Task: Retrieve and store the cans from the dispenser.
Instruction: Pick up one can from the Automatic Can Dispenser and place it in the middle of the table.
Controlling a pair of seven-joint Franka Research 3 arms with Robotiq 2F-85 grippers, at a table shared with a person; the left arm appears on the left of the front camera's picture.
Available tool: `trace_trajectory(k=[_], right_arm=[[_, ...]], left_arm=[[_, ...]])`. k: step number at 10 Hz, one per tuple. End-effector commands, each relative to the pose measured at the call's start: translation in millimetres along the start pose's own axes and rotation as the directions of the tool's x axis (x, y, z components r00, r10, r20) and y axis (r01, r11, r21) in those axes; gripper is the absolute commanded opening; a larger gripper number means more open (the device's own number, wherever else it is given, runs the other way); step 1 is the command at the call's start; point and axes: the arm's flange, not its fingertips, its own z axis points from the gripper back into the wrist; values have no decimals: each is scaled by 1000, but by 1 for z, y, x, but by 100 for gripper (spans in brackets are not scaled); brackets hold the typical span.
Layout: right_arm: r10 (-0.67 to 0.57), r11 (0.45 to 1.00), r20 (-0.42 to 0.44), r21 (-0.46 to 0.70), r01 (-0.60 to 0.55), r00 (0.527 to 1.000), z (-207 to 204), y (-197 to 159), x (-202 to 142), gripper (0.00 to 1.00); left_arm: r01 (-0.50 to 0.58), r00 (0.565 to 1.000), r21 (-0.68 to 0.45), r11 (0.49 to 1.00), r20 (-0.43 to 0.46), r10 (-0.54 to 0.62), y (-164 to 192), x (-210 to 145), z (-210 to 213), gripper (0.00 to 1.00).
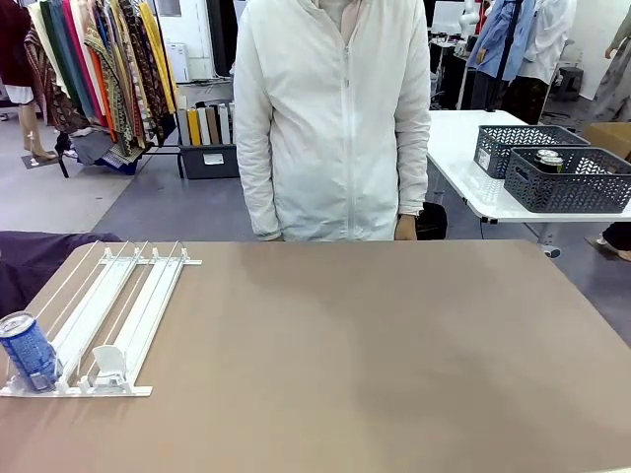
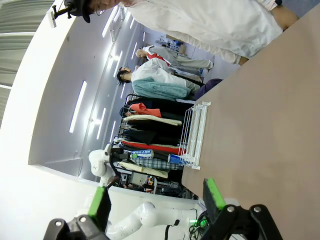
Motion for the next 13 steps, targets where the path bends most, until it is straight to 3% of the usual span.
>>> trace_trajectory(k=[1,5,6,7,9,10,12,13], right_arm=[[8,1000,-15,-7,-9,1000,1,3,-1,100],[8,1000,-15,-7,-9,1000,1,3,-1,100],[8,1000,-15,-7,-9,1000,1,3,-1,100],[8,1000,-15,-7,-9,1000,1,3,-1,100],[8,1000,-15,-7,-9,1000,1,3,-1,100],[8,1000,-15,-7,-9,1000,1,3,-1,100],[8,1000,-15,-7,-9,1000,1,3,-1,100],[8,1000,-15,-7,-9,1000,1,3,-1,100]], left_arm=[[66,998,43,997,18,-67,-20,-9,7,0],[34,999,34,999,-4,-34,-13,-1,0,0],[66,998,-79,995,-5,-66,-41,8,-17,0],[52,999,-87,995,-6,-52,-81,23,-34,0],[241,970,-120,963,-6,-243,-178,48,-75,0],[285,957,-95,954,-33,-289,-225,62,-106,0],[395,909,-78,915,-115,-402,-321,73,-193,0],[459,863,-64,886,-205,-462,-359,70,-241,0]])
